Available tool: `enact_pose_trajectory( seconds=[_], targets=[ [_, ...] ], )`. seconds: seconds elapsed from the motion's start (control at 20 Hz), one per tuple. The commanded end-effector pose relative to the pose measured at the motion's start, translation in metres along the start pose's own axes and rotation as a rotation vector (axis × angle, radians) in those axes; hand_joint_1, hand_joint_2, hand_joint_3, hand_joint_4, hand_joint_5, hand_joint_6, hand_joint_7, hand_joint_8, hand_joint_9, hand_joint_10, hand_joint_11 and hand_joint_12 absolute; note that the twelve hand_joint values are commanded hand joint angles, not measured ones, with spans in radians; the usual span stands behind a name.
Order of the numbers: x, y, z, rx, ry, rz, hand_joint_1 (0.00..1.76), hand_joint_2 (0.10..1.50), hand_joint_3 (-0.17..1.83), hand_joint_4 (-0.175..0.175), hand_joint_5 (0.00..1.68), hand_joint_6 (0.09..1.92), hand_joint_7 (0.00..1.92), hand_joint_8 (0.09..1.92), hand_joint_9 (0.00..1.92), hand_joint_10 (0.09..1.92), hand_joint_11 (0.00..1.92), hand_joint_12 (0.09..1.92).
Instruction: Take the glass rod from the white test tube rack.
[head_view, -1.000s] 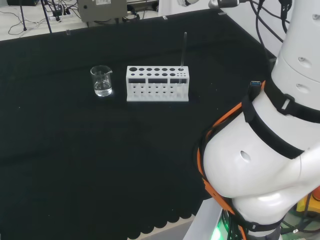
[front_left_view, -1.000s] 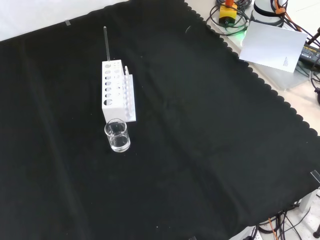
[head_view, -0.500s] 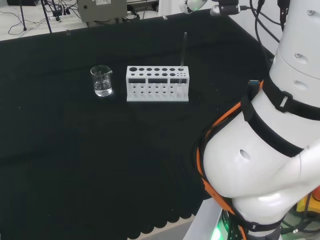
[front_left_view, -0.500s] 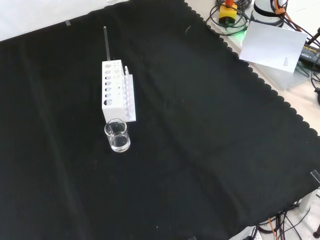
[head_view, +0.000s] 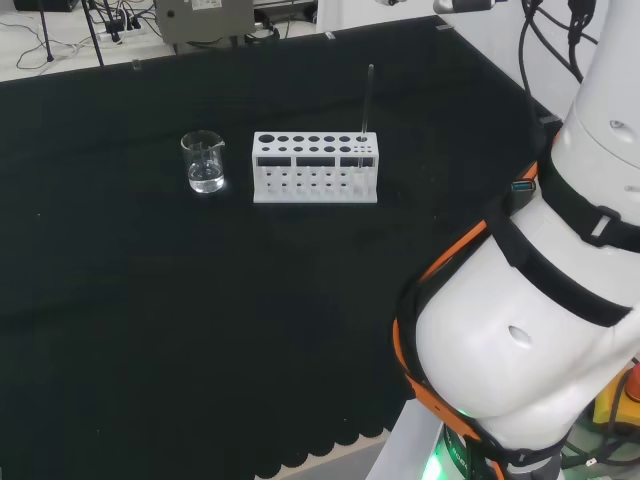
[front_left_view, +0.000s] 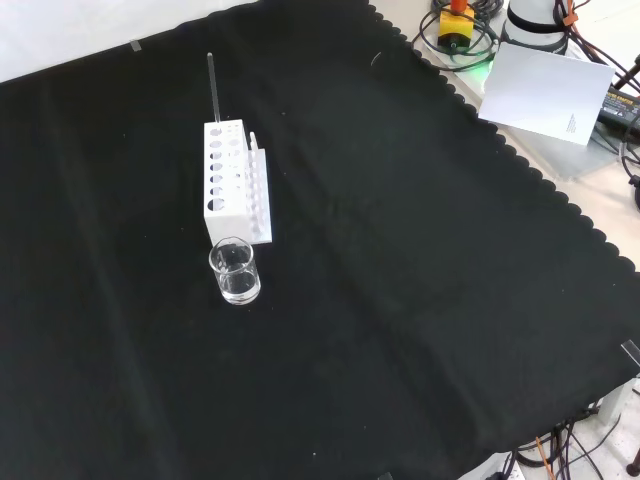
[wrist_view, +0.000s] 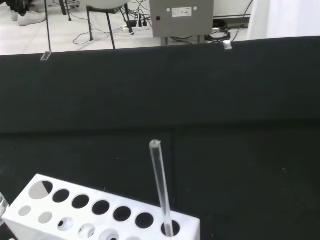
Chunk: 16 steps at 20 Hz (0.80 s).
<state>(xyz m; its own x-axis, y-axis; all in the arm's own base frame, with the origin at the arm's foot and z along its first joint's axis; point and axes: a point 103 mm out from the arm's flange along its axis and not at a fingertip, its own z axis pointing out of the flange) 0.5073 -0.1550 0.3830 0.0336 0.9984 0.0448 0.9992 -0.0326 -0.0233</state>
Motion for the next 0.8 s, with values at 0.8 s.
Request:
enact_pose_trajectory(
  seconds=[0.8],
  targets=[
    [0.016,0.012,0.088,0.088,0.063,-0.066,0.79,0.82,0.66,-0.175,0.40,0.94,0.84,0.88,1.08,0.80,0.52,1.37]
  ],
)
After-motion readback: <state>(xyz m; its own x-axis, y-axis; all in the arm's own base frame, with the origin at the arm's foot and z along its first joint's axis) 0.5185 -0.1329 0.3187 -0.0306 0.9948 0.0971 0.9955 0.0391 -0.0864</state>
